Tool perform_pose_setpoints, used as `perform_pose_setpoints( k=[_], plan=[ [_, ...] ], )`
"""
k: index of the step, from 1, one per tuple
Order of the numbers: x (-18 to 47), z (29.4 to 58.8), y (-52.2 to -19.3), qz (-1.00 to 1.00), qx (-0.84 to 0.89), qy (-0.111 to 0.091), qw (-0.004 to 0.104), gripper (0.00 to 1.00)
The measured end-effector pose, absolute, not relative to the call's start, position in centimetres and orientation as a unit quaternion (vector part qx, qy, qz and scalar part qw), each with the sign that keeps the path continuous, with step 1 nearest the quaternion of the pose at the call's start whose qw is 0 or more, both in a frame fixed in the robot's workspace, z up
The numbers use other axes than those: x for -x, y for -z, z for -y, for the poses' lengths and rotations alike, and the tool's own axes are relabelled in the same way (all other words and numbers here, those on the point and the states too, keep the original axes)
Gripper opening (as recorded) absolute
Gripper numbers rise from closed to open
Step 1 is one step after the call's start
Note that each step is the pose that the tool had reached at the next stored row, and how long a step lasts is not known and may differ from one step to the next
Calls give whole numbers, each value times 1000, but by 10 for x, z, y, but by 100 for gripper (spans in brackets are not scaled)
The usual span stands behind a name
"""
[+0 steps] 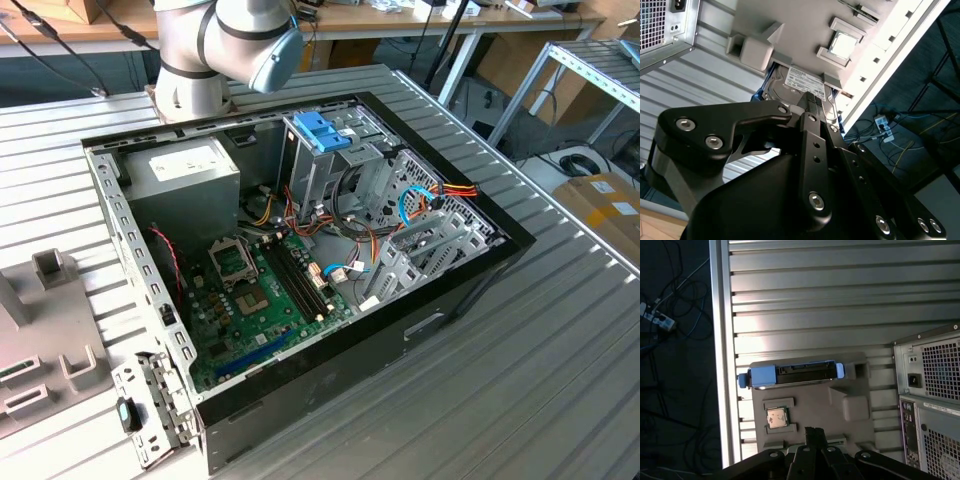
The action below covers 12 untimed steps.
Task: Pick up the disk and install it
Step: 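Reach for the disk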
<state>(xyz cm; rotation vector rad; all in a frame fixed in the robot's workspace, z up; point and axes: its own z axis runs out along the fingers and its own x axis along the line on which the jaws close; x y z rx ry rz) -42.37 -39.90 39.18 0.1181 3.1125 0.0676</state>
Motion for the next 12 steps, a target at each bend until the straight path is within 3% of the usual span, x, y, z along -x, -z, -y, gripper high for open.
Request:
perform_pose_setpoints(
  k=[12],
  plan=[
    [424, 399, -386, -999, -38, -22, 13, 11]
  ],
)
